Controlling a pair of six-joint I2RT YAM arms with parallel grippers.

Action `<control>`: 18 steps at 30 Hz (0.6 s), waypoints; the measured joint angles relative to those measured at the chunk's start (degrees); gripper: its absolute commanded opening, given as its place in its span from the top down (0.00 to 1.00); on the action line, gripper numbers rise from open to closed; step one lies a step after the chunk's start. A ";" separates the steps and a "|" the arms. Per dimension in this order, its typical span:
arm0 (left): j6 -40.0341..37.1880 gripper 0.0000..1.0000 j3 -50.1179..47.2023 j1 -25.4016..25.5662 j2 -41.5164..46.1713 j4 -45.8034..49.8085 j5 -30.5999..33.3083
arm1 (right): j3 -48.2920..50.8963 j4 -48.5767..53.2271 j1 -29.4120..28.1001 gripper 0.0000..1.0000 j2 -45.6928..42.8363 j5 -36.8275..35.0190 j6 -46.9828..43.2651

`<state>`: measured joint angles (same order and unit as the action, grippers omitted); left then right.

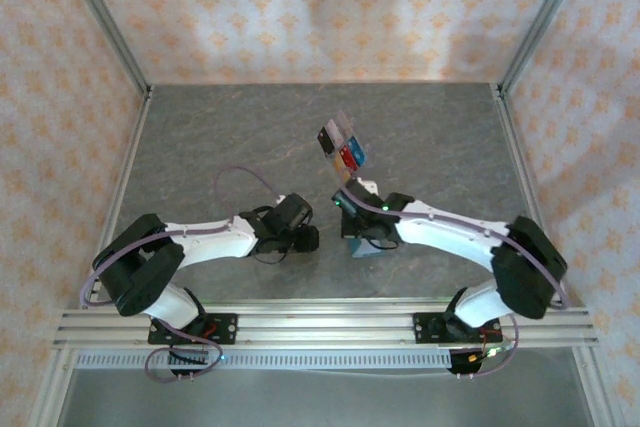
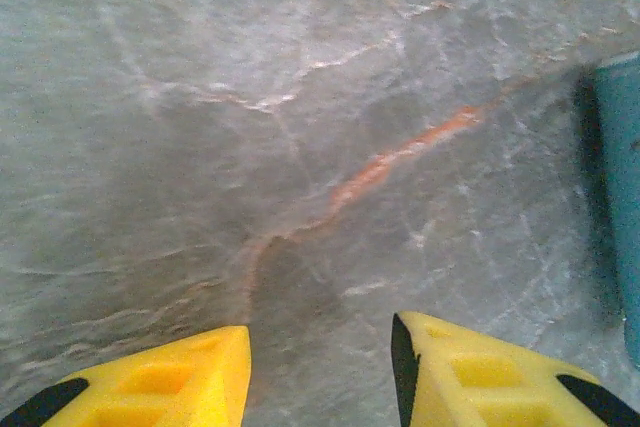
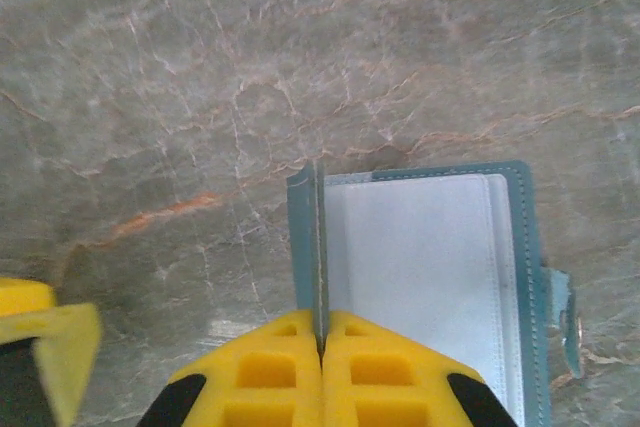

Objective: Put the credit cards into the card holder

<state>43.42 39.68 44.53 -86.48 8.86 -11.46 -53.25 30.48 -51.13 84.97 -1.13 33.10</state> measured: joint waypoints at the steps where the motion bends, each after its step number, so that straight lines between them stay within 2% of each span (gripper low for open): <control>1: 0.02 0.57 0.00 -0.28 0.24 0.70 0.39 | -0.57 0.11 -0.81 0.99 1.73 -0.68 0.04; 4: 0.04 0.57 0.00 -0.74 1.03 2.60 1.66 | -2.19 0.50 -2.40 0.95 4.33 -2.03 0.07; 9: 0.24 0.56 -0.26 -1.60 1.95 4.87 3.13 | -3.48 0.02 -3.45 0.72 5.64 -1.20 0.42; 18: 0.61 0.54 -0.81 -1.95 3.69 7.06 4.44 | -1.60 -6.43 -3.45 0.45 5.42 7.19 0.22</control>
<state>44.03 38.87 42.59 -82.78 15.92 -7.03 -54.85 24.05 -54.59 90.39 6.07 33.32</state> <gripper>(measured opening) 0.453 0.506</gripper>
